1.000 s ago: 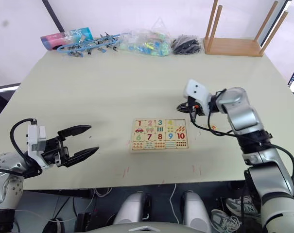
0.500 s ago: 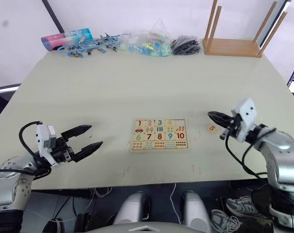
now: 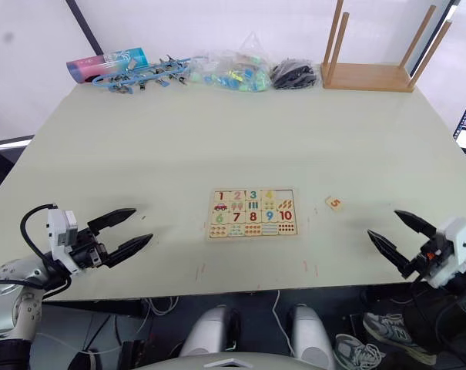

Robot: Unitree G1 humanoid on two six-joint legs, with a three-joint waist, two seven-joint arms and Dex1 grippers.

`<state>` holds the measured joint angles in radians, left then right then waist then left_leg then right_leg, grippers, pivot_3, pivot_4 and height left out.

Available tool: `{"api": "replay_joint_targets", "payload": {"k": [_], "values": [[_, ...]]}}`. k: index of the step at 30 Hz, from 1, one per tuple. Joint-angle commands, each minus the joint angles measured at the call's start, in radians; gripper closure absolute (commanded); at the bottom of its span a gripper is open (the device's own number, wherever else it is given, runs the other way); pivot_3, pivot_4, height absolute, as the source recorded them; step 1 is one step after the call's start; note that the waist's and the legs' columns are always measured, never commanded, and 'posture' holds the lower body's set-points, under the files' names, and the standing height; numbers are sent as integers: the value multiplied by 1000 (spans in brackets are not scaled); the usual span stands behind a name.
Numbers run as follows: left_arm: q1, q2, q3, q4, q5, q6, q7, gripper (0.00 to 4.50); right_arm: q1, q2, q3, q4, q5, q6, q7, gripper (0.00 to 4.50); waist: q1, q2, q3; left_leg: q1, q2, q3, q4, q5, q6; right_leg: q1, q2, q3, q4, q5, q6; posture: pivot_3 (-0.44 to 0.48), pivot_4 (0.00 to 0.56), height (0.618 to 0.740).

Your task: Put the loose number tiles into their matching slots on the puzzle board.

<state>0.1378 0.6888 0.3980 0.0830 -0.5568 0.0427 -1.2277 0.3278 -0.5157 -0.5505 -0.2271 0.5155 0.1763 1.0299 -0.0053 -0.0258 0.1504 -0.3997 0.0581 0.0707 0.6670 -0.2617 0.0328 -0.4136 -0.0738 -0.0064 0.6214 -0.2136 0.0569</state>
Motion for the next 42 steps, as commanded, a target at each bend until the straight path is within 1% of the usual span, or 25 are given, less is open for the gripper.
{"api": "replay_joint_targets", "payload": {"k": [1, 4, 9, 20, 36, 42], "values": [[22, 16, 46, -13, -27, -22, -26, 0, 38, -3, -26, 11, 28, -64, 26, 80, -1, 1, 0, 0, 0, 0, 0, -1, -2, 0, -1, 0, 0, 0, 0, 0, 150, 740], [38, 16, 60, -19, -31, -21, -32, 0, 62, -1, -20, 51, 18, -101, 31, 80, -2, 0, 0, 0, 0, 1, 0, -2, -3, 0, -3, -1, 0, 0, 0, 0, 150, 740], [52, 14, 66, -29, -38, -16, -30, 0, 59, -7, -3, 77, 17, -126, 19, 80, 0, 0, 0, 0, -1, 1, -2, -2, -2, -1, -6, -3, 0, 2, -3, 0, 150, 740], [54, 14, 62, -46, -46, -8, -26, 0, 35, -39, 25, 75, 23, -115, 2, 80, 0, 0, 0, 0, -1, 1, -2, -2, -2, -1, -6, -4, 0, 1, -2, 0, 150, 740], [63, 21, 60, -66, -56, -2, -26, 0, 20, -44, 42, 112, 18, -136, 19, 80, 2, 1, 0, 0, -1, 1, -2, -2, -2, -1, -6, -5, 0, 1, -2, 0, 150, 740], [49, 25, 48, -62, -57, -11, -56, 0, 11, -50, 57, 102, 18, -131, 11, 80, 2, 0, 0, 0, -1, 1, -2, -2, -2, -1, -6, -4, 0, 1, -2, 0, 150, 740]]}}
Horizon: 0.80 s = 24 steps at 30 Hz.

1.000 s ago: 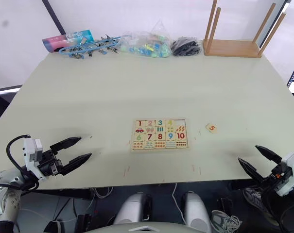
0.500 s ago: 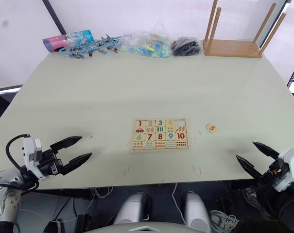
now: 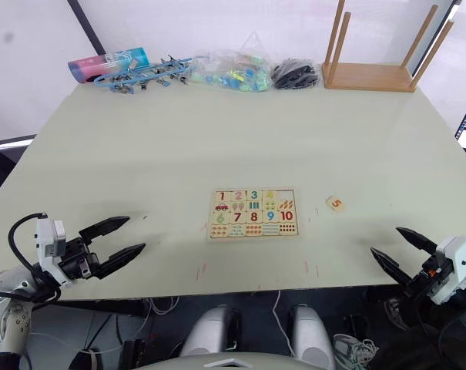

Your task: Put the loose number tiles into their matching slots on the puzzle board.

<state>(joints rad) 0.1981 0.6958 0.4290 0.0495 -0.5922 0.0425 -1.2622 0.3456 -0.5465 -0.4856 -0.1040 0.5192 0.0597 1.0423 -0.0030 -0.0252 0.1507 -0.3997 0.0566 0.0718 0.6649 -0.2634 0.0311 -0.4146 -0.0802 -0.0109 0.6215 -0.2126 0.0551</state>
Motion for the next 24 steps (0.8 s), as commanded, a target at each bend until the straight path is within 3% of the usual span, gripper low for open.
{"api": "replay_joint_targets", "payload": {"k": [1, 12, 24], "values": [[-16, 19, 15, -25, -22, -12, -29, 0, -12, -21, -3, -27, 16, -6, -5, 80, 0, 0, 0, 0, 0, 0, 0, 0, 0, 0, 0, 0, 0, 0, 0, 0, 150, 740], [-136, 61, -38, 2, -22, 4, -152, 0, -156, -57, 81, -98, 27, 163, -125, 80, 1, 0, 0, 0, 0, 0, 0, 2, 3, 0, 0, 0, 0, 1, -2, 0, 150, 740], [-274, 118, -91, 79, -20, 15, -302, 0, -402, -125, 312, 52, -132, 256, -158, 80, -2, 0, 0, -1, -2, 1, 0, 3, 4, 0, 1, 0, 0, 1, -2, 0, 150, 740]]}}
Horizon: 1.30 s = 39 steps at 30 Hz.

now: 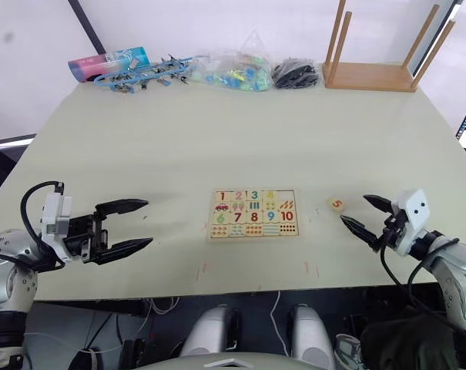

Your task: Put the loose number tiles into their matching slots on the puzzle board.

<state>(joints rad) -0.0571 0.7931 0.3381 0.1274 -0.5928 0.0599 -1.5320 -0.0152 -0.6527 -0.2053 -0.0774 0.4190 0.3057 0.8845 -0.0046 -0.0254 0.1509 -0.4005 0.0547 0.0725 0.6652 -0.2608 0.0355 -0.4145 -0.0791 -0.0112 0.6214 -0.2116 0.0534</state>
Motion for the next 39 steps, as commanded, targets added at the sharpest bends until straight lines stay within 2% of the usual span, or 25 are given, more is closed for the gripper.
{"api": "replay_joint_targets", "payload": {"k": [1, 8, 15, 18, 21, 23, 24, 25, 31, 39], "values": [[-27, 22, -2, 3, -19, -1, -36, 0, -68, -20, 49, 53, -48, 18, -4, 80, -1, 0, 0, 0, 0, 0, 0, 0, 0, 0, 0, 0, 0, 0, 0, 0, 150, 740], [-61, 26, -19, -3, -17, 2, -53, 0, -214, -12, 129, 218, -136, 3, -11, 80, -3, 0, 0, -1, -1, 1, 0, 0, 0, 0, 1, 0, 0, 0, 0, 0, 150, 740], [-72, 30, -25, -12, -23, 6, -59, 0, -229, -2, 152, 264, -161, -39, 2, 80, -5, 0, 0, -1, -1, 3, 1, 0, 0, 1, 2, 0, 0, 0, 0, 0, 150, 740], [-72, 32, -25, -15, -25, 8, -60, 0, -223, 7, 155, 255, -157, -43, 7, 776, -6, -1, 0, 0, -1, 3, 1, 0, 0, 1, 2, 0, 1, 0, 0, 0, 150, 740], [-75, 33, -26, -14, -25, 9, -61, 0, -217, 10, 154, 250, -149, -34, 19, 2128, -6, -1, 0, 0, -1, 2, 2, 0, 0, 1, 2, 0, 1, 0, 0, 0, 150, 740], [-78, 34, -27, -13, -25, 9, -63, 0, -215, 12, 152, 248, -143, -25, 24, 2814, -6, -1, 0, 0, -1, 2, 2, 0, 0, 1, 2, 0, 2, 0, 0, 0, 150, 740], [-80, 34, -27, -12, -24, 9, -63, 0, -214, 11, 152, 247, -142, -23, 26, 3370, -6, -1, 0, 0, -1, 2, 2, 0, 0, 1, 2, 0, 2, 0, 0, 0, 150, 740], [-79, 34, -26, -12, -25, 10, -65, 0, -212, 9, 152, 245, -142, -21, 27, 3501, -6, -1, 0, 0, -1, 2, 2, 0, 0, 1, 2, 0, 2, 0, 0, 0, 150, 740], [-81, 33, -25, -12, -25, 10, -65, 0, -225, -16, 154, 220, -146, -15, 43, 3517, -6, -1, 0, 0, -1, 2, 2, 0, 0, 1, 2, 0, 2, 0, 0, 0, 150, 740], [-84, 30, -24, -6, -23, 7, -61, 0, -334, -93, 212, 107, -126, 82, 152, 3517, -8, 1, 0, 0, -1, 2, 2, 0, 0, 1, 2, 0, 2, 0, 0, 0, 150, 740]]}}
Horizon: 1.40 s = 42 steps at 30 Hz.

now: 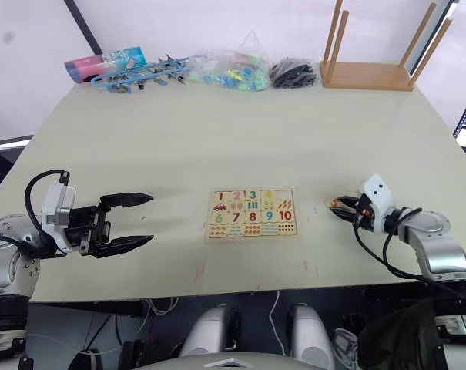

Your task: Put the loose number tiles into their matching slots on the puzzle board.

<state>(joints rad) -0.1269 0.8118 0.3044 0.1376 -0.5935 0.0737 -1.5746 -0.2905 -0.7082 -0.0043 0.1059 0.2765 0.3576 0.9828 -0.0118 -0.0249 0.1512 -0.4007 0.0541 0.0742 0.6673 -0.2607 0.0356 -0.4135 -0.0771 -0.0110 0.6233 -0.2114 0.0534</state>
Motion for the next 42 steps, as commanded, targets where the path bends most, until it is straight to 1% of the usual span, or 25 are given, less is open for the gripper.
{"api": "replay_joint_targets", "payload": {"k": [1, 6, 8, 13, 18, 22, 26, 35, 42], "values": [[-14, 10, 10, -16, -22, -7, -17, 0, -82, -49, 28, -85, 11, 42, 72, 3517, -1, 0, 0, 0, 0, 0, 0, 0, 0, 0, 0, 0, 0, 0, 0, 0, 150, 740], [-6, 4, 15, -21, -23, -12, -12, 0, -222, -83, 140, -85, -40, 83, 158, 3517, -1, 0, 0, 0, 0, 0, 0, 0, 0, 0, 0, 0, 0, 0, 0, 0, 150, 740], [4, 2, 21, -29, -27, -13, -9, 0, -289, -79, 193, -70, -58, 96, 200, 3517, 1, 0, 0, -1, 0, 0, 0, 0, 0, -1, 0, 0, 0, 0, 0, 0, 150, 740], [25, 2, 35, -46, -34, -13, 1, 0, -419, -38, 291, -13, -100, 79, 279, 3517, -1, 0, 0, -1, 0, 0, 0, 0, 0, -2, 0, 0, 0, 0, 0, 0, 150, 740], [46, 4, 46, -66, -43, -12, 10, 0, -499, 11, 353, 55, -144, 39, 327, 3517, 1, 0, 0, -2, 0, 1, 0, 0, 0, -2, -1, -1, 0, 0, 0, 0, 150, 740], [67, 5, 59, -84, -49, -12, 19, 0, -567, 52, 418, 153, -211, -14, 362, 3517, -3, 0, 0, -2, 0, 1, 0, 0, 0, -2, 0, -1, 0, 0, 0, 0, 150, 740], [79, 6, 65, -91, -52, -13, 23, 0, -621, 90, 440, 259, -261, -73, 369, 3517, 0, 0, 0, -2, 0, 2, 0, 0, 0, -2, 0, -2, 0, 0, 0, 0, 150, 740], [93, 8, 74, -98, -56, -16, 31, 0, -689, 151, 460, 411, -347, -148, 377, 3517, -4, 0, 0, -2, 0, 3, 0, 0, 0, -2, 0, -2, 0, 0, 0, 0, 150, 740], [107, 7, 83, -100, -49, -16, 49, 0, -695, 171, 453, 434, -377, -163, 388, 3517, -4, 0, 0, -2, 0, 4, 0, 0, 0, -2, 0, -2, 0, 0, 0, 0, 150, 740]]}}
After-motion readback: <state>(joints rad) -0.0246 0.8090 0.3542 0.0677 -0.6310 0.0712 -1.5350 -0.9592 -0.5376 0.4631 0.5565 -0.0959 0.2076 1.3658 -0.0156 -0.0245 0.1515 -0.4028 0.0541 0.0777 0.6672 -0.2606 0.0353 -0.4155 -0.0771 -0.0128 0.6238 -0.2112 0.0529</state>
